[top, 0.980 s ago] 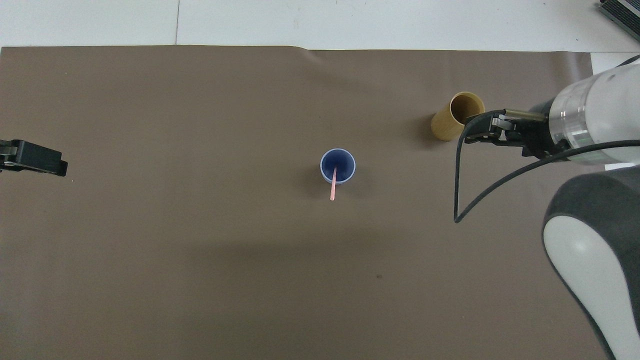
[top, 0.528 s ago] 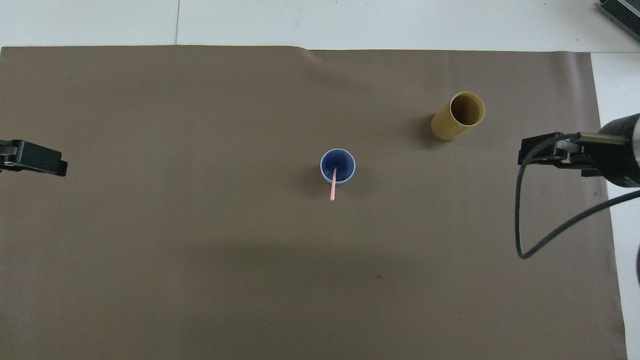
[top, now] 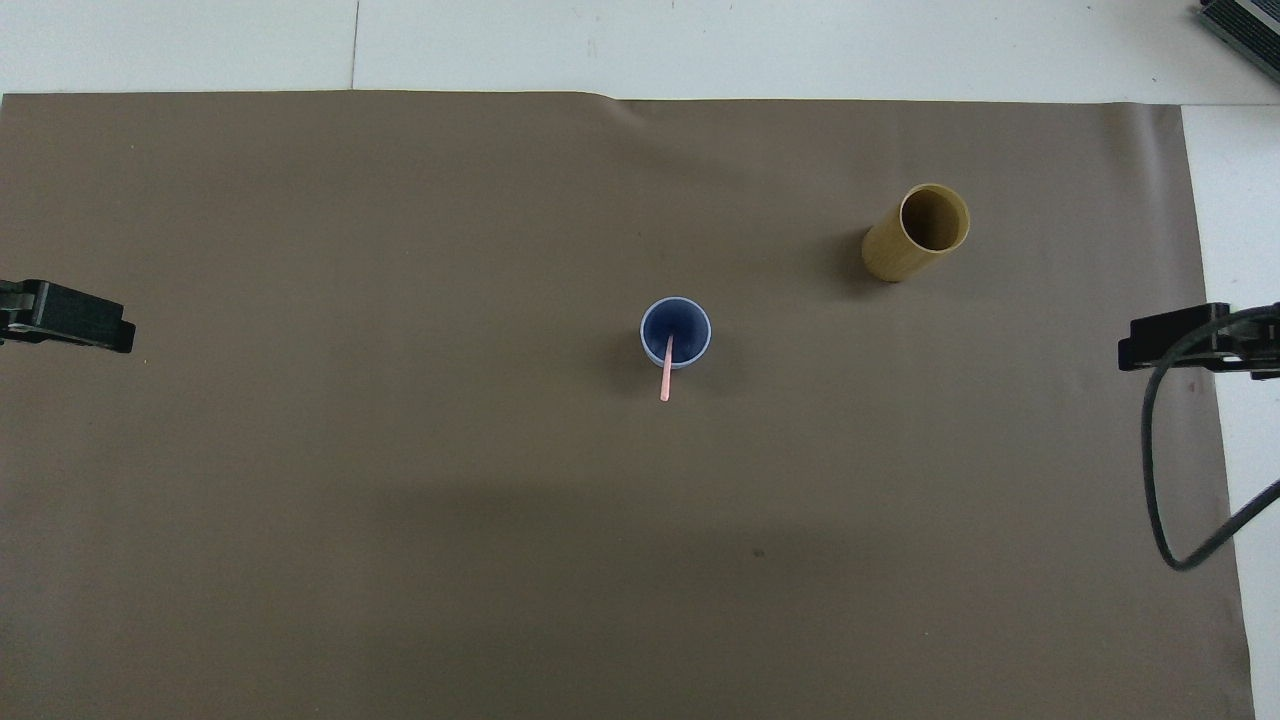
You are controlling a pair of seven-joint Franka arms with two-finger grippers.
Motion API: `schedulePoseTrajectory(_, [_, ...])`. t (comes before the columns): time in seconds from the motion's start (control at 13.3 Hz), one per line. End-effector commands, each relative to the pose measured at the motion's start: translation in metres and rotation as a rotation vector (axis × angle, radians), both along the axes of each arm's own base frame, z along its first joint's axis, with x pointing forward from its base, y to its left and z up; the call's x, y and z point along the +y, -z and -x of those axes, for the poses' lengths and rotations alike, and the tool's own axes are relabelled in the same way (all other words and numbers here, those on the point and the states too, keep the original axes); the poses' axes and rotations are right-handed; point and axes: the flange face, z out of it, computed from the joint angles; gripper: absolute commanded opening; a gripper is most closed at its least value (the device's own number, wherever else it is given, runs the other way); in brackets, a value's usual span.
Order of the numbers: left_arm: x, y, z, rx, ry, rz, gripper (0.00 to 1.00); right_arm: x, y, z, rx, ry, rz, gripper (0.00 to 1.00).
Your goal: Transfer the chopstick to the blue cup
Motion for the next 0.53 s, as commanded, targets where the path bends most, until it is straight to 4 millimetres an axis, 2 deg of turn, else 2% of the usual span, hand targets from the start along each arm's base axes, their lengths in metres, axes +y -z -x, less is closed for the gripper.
schedulePoseTrajectory(0.0, [0.0029,-0.0029,0.0052,0.008,0.0,0.012,1.0,-0.0038,-0.0039,-0.0063,0.012,-0.015,0.015,1.0])
schedulePoseTrajectory(0.45, [0.0029,-0.0029,0.0052,0.008,0.0,0.012,1.0,-0.0069,-0.0017,-0.0017,0.014,-0.007,0.0,1.0])
